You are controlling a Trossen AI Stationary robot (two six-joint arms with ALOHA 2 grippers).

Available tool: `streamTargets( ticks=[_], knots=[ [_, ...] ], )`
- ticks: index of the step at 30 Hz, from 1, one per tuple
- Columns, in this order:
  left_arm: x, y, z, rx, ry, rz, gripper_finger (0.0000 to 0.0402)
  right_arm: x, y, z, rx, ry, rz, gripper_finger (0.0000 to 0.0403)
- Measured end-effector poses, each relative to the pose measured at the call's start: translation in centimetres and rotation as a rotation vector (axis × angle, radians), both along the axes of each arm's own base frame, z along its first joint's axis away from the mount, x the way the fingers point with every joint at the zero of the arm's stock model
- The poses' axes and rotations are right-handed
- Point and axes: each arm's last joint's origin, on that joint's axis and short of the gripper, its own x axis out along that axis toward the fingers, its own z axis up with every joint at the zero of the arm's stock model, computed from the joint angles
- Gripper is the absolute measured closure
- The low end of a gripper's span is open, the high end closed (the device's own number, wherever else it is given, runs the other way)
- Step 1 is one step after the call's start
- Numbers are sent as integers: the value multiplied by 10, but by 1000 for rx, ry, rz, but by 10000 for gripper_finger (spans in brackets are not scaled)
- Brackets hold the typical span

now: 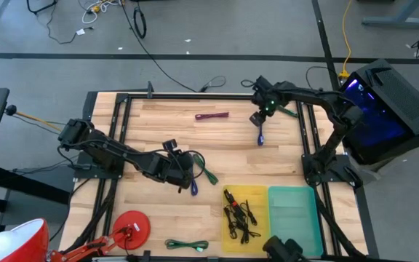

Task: Pick & Place USB Port
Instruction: Put the top right green patterned charger cable into the blue bin

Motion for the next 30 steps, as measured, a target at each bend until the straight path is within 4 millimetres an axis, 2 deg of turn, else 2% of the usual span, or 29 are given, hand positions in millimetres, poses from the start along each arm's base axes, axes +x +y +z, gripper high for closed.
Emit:
streamTargets(
  ticks=[8, 13, 15, 22, 27, 30],
  knots=[
    [0, 0, 0, -10, 4, -5, 289, -7, -30, 6, -174, -106, -66, 193],
    [0, 0, 0, -9, 5, -3, 289, -13, -38, 6, -234, -100, -90, 193],
    [0, 1, 0, -9, 5, -1, 289, -14, -37, 6, -224, -83, -121, 193],
    [1, 1, 0, -10, 2, 0, 289, -13, -21, 11, -137, -76, -58, 193],
    [1, 1, 0, -14, -1, 0, 289, -24, -13, 23, -137, -9, -94, 192],
    [1, 1, 0, -22, 0, -3, 289, -32, -13, 24, -141, 51, -134, 192]
  ],
)
